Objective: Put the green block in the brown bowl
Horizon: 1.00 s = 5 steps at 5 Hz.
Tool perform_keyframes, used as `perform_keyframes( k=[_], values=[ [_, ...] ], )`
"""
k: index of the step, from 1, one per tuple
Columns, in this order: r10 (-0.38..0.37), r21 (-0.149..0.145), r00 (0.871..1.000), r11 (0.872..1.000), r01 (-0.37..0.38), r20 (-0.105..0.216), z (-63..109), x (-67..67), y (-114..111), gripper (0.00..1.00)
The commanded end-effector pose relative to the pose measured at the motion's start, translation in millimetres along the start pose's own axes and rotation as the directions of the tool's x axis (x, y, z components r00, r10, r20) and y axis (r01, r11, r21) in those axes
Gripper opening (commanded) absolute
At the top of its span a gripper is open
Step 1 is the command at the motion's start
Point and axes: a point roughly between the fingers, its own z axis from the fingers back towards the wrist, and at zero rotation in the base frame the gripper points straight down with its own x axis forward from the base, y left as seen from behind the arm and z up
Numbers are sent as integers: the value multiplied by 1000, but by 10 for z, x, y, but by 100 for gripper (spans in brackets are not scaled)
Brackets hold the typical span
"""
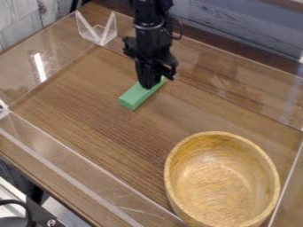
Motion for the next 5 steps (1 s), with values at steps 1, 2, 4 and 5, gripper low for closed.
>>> perform_keyframes(
  k=[1, 2, 4, 5],
  values=[
    [4, 20, 998, 1000, -5, 68, 184, 136, 106, 0],
    [-11, 16, 998, 1000, 9, 69, 149, 149, 138, 100],
    [-43, 8, 997, 999, 42, 65, 73, 142, 171, 100],
    [-54, 9, 997, 999, 53, 59, 4, 133, 185, 100]
  ],
)
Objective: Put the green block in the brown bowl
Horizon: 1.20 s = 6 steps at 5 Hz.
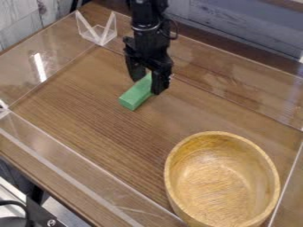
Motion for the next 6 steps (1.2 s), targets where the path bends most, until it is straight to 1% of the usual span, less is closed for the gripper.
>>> perform_keyframes(
  k=[1, 4, 5, 6],
  values=[
    [0, 29, 999, 1000, -1, 46, 92, 69, 107, 100],
    [-34, 26, 999, 999, 33, 23, -70, 36, 134, 100],
    [-42, 25, 999, 999, 42, 22, -81, 44, 135, 0],
    [-50, 29, 999, 998, 49, 16, -51, 61, 137, 0]
  ],
)
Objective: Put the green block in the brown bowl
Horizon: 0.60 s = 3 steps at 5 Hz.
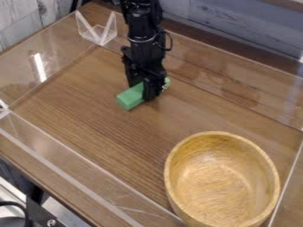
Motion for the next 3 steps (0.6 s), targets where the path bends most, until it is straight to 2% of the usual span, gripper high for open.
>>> perform_keyframes(
  k=[1, 3],
  values=[
    [-7, 32, 999, 999, 6, 37, 195, 118, 62, 0],
    [-8, 40, 1000, 999, 7, 26, 320, 171, 66, 0]
  ],
)
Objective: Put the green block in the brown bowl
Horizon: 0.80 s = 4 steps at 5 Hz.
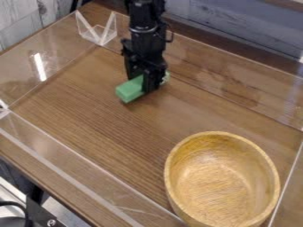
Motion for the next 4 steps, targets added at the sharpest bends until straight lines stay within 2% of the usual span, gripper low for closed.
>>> perform_keyframes(
  k=[1, 2, 4],
  values=[
    [-1, 41, 998, 999, -2, 61, 285, 158, 44, 0],
    [3, 50, 997, 999, -6, 74, 384, 227, 39, 0],
    [7, 59, 992, 998, -14, 125, 477, 440, 20, 0]
  ],
)
